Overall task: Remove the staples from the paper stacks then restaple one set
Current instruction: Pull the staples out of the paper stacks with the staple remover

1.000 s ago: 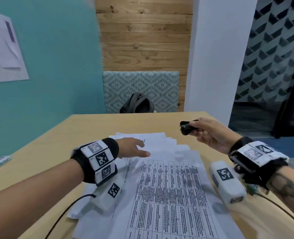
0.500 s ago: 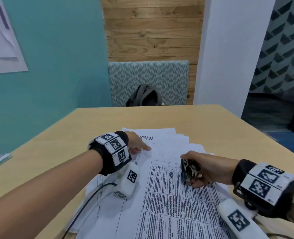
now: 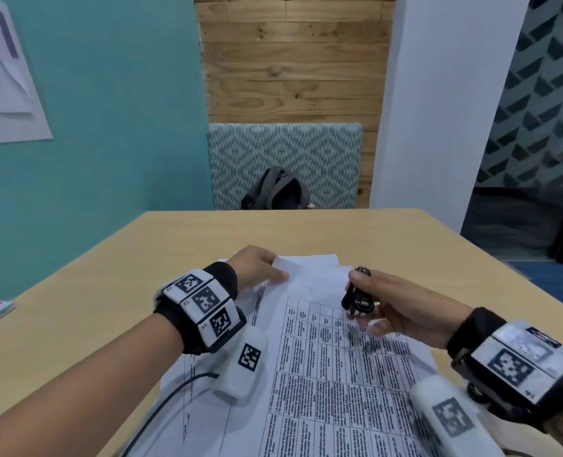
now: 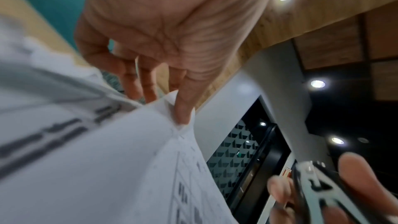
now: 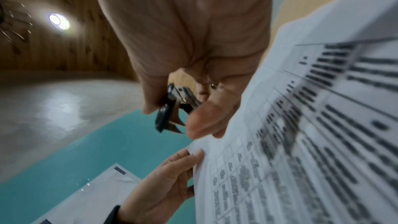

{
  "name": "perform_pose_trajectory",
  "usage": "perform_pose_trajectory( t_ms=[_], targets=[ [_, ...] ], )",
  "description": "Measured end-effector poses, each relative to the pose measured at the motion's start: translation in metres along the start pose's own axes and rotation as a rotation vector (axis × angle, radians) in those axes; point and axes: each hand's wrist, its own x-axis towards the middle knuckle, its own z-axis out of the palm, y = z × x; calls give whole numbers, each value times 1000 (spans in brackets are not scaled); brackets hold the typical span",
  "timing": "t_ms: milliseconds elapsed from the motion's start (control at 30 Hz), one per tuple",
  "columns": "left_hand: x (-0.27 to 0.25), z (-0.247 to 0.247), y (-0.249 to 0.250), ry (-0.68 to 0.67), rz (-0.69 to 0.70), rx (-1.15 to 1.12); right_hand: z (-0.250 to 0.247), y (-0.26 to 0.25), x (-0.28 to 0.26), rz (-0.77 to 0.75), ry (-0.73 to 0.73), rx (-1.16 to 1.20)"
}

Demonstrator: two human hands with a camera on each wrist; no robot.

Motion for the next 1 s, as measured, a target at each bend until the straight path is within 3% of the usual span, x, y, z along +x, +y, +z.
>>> perform_pose_trajectory(
  t_ms=[100, 233, 333, 467, 533, 600, 633, 667, 733, 800, 900, 1000],
  targets=[
    [-9, -14, 14, 47, 157, -39, 2, -23, 4, -183, 71, -126],
    [-28, -23, 38, -27, 366, -210, 13, -64, 9, -416, 177, -347],
    [-41, -28, 52, 12, 537, -146, 20, -88, 11, -417, 114, -470],
    [-47, -34, 60, 187, 668, 33, 19, -99, 13, -412, 27, -545],
    [-44, -38, 60, 251, 651, 34, 18, -98, 13, -450, 38, -550],
    [-39, -43, 58, 353, 562, -43, 17, -97, 13, -494, 51, -554],
    [-36, -46, 57, 341, 508, -134, 16, -97, 13, -517, 65, -553],
    [-34, -48, 55, 236, 451, -272, 15, -97, 14, -537, 78, -545],
    [-31, -51, 52, -135, 357, -545, 14, -97, 18, -558, 96, -496],
    [-31, -49, 48, -353, 295, -619, 13, -95, 21, -549, 96, -466],
    [-25, -39, 44, -287, 298, -600, 11, -91, 25, -531, 80, -460],
    [-24, -33, 42, -167, 290, -591, 12, -93, 26, -636, 195, -346]
  ],
)
